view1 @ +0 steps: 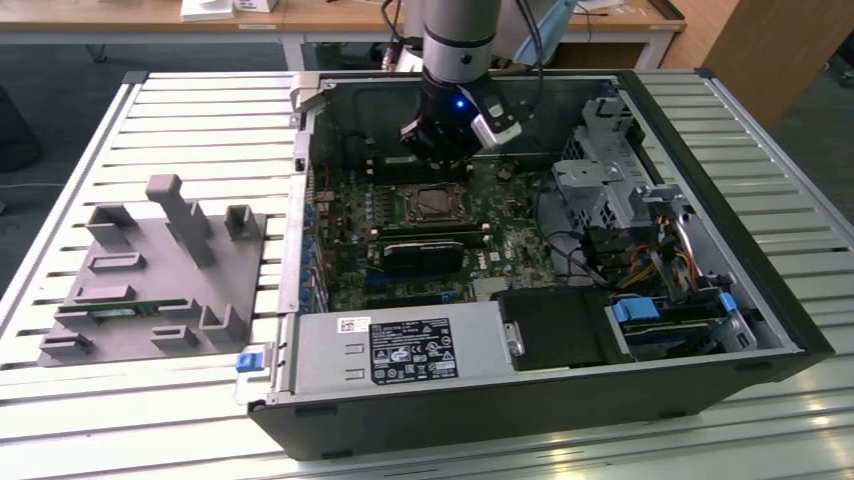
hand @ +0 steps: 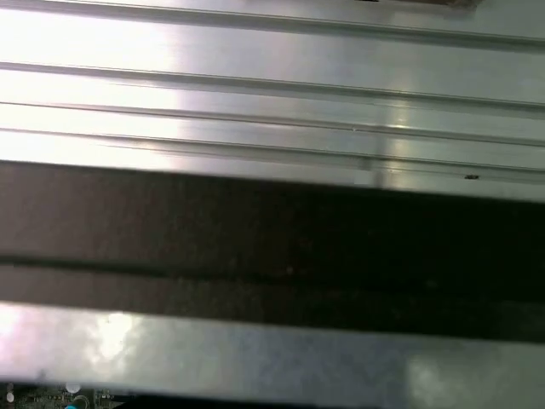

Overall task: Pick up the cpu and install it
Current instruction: 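Install the second cpu locking lever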

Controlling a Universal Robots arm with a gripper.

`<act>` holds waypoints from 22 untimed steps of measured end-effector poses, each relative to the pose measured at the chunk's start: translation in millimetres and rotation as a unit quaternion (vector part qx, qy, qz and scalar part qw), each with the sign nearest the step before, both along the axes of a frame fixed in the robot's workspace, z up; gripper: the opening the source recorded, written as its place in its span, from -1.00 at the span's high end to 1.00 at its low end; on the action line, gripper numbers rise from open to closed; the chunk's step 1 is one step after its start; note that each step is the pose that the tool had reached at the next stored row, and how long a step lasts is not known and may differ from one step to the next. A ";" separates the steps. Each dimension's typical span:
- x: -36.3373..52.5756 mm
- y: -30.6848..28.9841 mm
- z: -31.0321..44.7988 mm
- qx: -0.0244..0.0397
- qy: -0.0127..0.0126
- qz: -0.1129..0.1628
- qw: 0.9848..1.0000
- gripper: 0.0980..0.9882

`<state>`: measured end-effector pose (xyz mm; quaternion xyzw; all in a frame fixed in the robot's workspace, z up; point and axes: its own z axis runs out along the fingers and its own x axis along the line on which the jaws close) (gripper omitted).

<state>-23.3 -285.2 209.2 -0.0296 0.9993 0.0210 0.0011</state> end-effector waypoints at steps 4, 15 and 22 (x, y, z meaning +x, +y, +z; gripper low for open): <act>0.0 -2.4 0.2 0.000 0.000 0.000 1.000 0.98; 0.0 -3.2 27.2 0.000 0.000 0.000 1.000 0.98; 0.0 -19.7 27.1 0.000 0.000 0.000 1.000 0.98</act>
